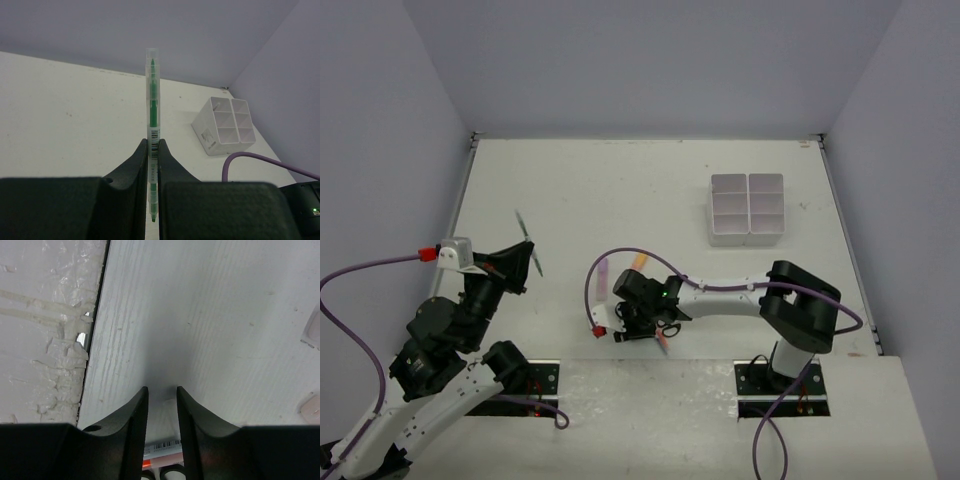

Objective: Sort the stationery into containers
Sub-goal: Pick up the pen cap from the center of the board.

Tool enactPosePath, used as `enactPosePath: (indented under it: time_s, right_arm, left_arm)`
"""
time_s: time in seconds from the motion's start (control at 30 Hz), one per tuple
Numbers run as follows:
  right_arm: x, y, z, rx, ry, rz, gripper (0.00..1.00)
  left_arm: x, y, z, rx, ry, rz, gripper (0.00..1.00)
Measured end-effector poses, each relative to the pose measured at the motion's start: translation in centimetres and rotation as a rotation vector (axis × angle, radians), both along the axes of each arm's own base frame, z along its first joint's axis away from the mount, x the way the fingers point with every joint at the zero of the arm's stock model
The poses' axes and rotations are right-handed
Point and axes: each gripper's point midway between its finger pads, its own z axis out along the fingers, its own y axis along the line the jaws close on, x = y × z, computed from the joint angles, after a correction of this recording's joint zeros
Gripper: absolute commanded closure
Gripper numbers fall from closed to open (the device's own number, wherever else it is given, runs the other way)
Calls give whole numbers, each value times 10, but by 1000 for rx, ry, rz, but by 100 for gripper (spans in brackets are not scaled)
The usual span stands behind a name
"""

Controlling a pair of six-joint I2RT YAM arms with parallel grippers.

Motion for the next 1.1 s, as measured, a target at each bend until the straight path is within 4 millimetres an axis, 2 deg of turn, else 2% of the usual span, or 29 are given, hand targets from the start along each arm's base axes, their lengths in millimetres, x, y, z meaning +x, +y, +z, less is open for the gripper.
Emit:
enactPosePath:
  time_s: [0.33,0.47,0.73,1.1]
  right_arm:
    - [2,9,5,40,40,-58,64]
    - [10,8,12,60,36,-79,63]
    - [34,-5,27,80,-5,-104,61]
    - [29,-26,18,-3,13,-78,60]
  left_arm:
    - [0,0,0,0,0,0,100]
    - [0,0,0,0,0,0,100]
    - [0,0,0,0,-1,0,100]
    - [0,0,0,0,-1,0,100]
